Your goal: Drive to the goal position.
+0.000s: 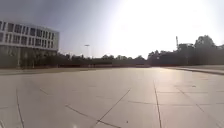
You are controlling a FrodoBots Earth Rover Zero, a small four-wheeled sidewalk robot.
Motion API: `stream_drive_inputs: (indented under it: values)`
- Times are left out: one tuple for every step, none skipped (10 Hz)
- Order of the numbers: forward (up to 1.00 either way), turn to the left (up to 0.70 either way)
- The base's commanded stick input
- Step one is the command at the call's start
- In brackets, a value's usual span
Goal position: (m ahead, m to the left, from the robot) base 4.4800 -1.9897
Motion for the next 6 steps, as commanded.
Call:
stream_drive_inputs:
  values:
    - [0.07, 0.0]
    - [0.07, 0.0]
    - [0.07, 0.0]
    - [0.07, 0.01]
    - [0.07, 0.01]
    - [0.06, 0.0]
